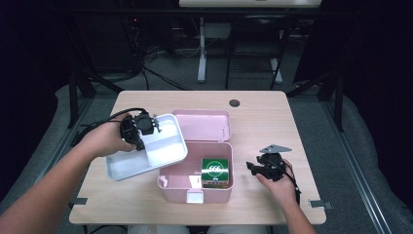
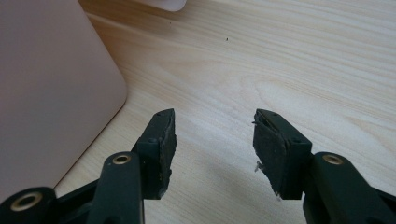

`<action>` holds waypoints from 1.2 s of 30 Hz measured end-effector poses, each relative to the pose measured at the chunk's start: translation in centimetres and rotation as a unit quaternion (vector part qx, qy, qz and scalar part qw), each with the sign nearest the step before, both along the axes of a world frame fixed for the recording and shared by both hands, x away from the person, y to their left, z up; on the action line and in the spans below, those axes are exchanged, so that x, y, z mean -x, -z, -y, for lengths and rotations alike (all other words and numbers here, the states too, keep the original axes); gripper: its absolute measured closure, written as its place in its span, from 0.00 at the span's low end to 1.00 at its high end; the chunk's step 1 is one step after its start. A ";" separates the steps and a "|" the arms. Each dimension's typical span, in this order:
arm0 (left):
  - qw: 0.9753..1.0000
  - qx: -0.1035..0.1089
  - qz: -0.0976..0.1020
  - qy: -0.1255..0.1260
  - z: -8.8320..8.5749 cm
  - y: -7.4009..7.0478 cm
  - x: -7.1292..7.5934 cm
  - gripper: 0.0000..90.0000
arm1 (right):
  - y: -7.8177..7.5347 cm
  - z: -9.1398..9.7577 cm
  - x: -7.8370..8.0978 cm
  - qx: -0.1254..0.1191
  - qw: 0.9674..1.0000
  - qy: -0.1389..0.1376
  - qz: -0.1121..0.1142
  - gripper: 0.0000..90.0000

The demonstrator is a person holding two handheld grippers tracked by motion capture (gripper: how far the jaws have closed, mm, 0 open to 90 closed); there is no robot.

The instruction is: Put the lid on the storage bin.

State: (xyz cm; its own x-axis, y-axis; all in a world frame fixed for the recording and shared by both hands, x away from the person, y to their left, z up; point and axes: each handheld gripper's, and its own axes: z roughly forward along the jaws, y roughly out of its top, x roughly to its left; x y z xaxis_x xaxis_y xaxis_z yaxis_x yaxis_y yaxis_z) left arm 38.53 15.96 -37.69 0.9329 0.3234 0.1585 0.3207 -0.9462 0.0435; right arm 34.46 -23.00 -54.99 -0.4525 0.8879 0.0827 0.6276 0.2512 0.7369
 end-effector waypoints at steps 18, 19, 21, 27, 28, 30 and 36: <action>0.994 -0.004 -0.004 0.111 8.7 1.3 1.6 0.99 | 0.1 0.0 0.0 0.002 1.000 -0.004 -0.002 0.54; 0.993 -0.003 -0.005 0.114 9.1 1.4 1.7 0.99 | 0.1 0.0 0.0 0.001 1.000 -0.004 -0.001 0.54; 0.993 0.007 -0.008 0.121 9.6 1.5 1.8 0.99 | 0.1 0.0 0.0 0.001 1.000 -0.004 -0.002 0.54; 0.989 0.001 -0.005 0.150 11.1 1.8 2.4 0.99 | 0.1 -0.1 -0.1 0.001 1.000 -0.005 -0.004 0.54; 0.988 0.002 -0.004 0.154 11.3 1.7 2.4 0.99 | 0.1 -0.1 -0.1 0.000 1.000 -0.006 -0.005 0.54; 0.987 0.010 -0.004 0.159 11.8 1.8 2.6 0.99 | 0.1 -0.1 -0.1 0.000 1.000 -0.006 -0.005 0.54; 0.987 0.003 -0.003 0.161 12.2 2.6 2.5 0.99 | 0.2 -0.1 -0.1 0.001 1.000 -0.007 -0.006 0.54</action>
State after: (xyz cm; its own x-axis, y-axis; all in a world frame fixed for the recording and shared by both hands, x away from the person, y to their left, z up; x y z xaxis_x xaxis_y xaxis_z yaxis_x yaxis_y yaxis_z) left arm 35.99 3.73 -40.30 0.9884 0.0104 0.1518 0.0031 -0.9988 0.0487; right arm 34.52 -22.91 -55.16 -0.4640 0.8816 0.0866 0.6330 0.2616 0.7286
